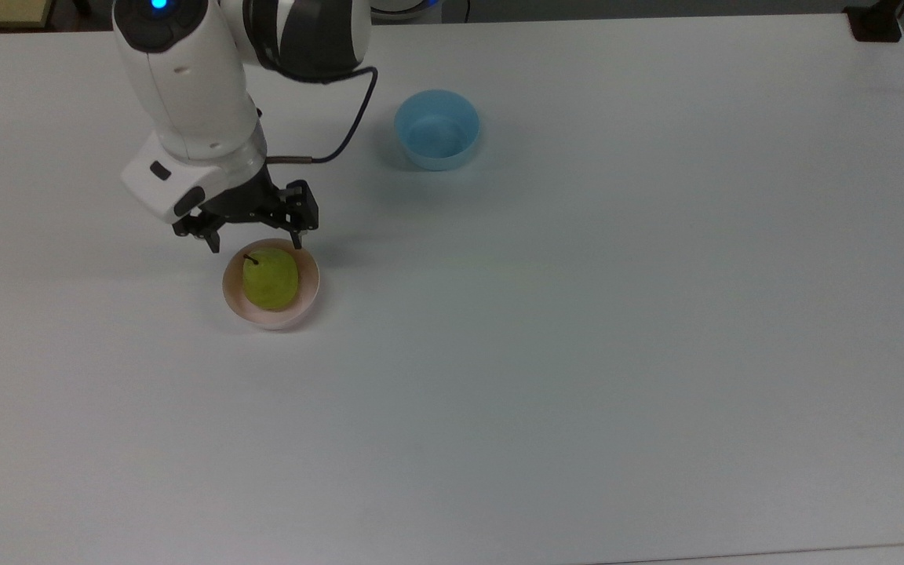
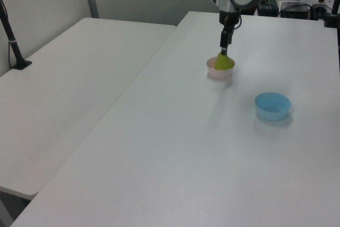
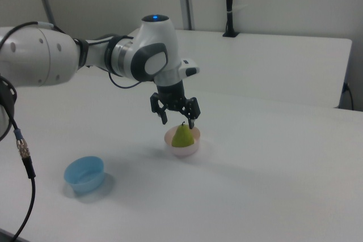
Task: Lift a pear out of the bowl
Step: 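Move the open gripper down over the green pear in the pink bowl, then close the gripper on the pear stem end and lift it from the bowl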
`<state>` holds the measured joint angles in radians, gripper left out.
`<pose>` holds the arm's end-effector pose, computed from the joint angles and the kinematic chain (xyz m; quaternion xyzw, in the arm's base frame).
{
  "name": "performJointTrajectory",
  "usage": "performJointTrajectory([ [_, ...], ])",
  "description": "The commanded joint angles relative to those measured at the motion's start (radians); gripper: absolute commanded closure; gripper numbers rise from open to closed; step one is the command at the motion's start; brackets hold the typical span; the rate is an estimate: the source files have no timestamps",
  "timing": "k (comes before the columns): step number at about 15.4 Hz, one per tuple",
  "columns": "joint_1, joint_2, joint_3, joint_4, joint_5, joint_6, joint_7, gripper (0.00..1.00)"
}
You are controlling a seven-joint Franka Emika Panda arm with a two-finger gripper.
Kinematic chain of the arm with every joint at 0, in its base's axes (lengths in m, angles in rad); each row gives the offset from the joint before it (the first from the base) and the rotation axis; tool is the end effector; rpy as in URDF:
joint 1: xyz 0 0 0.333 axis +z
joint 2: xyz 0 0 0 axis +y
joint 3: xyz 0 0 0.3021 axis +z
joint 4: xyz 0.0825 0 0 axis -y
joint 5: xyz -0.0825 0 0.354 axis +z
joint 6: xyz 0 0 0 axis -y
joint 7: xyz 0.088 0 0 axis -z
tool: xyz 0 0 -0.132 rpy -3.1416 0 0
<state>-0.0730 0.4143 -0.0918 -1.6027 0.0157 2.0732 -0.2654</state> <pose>0.6397 -0.0987 0.3721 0.9982 0.0511 0.0259 0.0173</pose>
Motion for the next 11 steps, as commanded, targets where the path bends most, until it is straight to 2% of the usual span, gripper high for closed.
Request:
performJointTrajectory([
  [1, 0.015, 0.024, -0.005, -0.017, -0.034, 0.053, 0.037, 0.00],
  [3, 0.016, 0.037, -0.005, -0.022, -0.042, 0.064, 0.037, 0.00],
  [6, 0.015, 0.046, -0.005, -0.040, -0.069, 0.082, 0.037, 0.10],
  [7, 0.015, 0.049, -0.005, -0.055, -0.075, 0.106, 0.037, 0.17],
  [9, 0.016, 0.054, -0.005, -0.083, -0.077, 0.153, 0.038, 0.40],
  [11, 0.018, 0.054, -0.005, -0.083, -0.077, 0.154, 0.038, 0.74],
])
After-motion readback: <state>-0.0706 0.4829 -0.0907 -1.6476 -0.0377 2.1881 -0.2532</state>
